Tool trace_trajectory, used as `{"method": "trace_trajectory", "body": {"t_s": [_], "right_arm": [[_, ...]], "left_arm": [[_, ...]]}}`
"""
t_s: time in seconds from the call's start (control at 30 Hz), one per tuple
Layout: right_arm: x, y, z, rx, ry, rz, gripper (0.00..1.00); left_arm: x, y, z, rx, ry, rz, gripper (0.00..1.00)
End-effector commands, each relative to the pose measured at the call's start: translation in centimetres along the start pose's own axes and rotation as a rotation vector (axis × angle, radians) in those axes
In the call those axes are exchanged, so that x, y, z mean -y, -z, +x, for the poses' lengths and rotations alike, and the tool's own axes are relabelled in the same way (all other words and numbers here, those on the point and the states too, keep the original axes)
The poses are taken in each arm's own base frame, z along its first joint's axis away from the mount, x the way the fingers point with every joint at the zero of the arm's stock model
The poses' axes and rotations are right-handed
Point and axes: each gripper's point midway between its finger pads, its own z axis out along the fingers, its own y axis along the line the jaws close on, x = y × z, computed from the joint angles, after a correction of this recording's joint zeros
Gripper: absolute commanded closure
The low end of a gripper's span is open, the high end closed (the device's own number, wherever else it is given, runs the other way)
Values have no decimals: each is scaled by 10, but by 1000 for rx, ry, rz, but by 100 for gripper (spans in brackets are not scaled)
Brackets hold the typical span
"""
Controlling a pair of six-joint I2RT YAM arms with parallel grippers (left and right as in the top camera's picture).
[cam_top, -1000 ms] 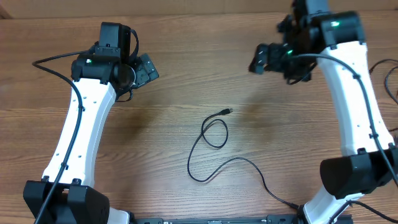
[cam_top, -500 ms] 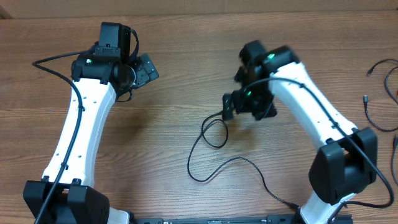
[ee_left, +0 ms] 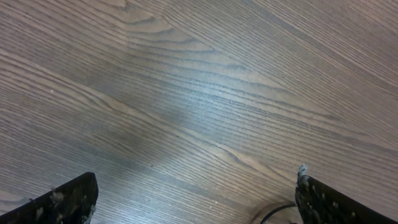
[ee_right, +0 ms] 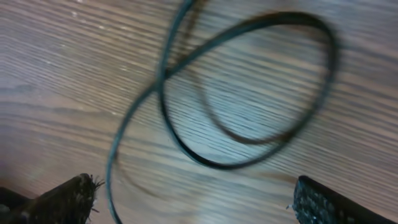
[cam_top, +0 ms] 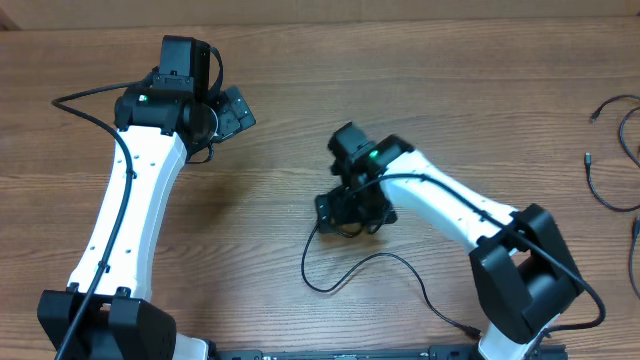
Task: Untangle cables
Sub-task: 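Move the right gripper left and down to the remaining black cable, then grasp the remaining black cable with the right gripper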
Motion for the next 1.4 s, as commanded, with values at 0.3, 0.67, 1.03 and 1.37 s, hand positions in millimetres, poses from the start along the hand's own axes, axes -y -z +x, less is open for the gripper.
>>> {"method": "trace_trajectory", "body": {"t_s": [0.3,0.67,1.03,1.37], "right_arm": [[-9,-6,-33,194,-226,3,0],[-11,-22,-29,213,-222,3,1],[-14,-47,-23,248,-201,-37,29],[-14,-47,-24,252,-201,-37,82]], "left_arm": [[5,5,-2,12,-18,17,0],[5,5,-2,12,-18,17,0],[5,5,-2,12,-18,17,0],[5,5,-2,11,-18,17,0]]}}
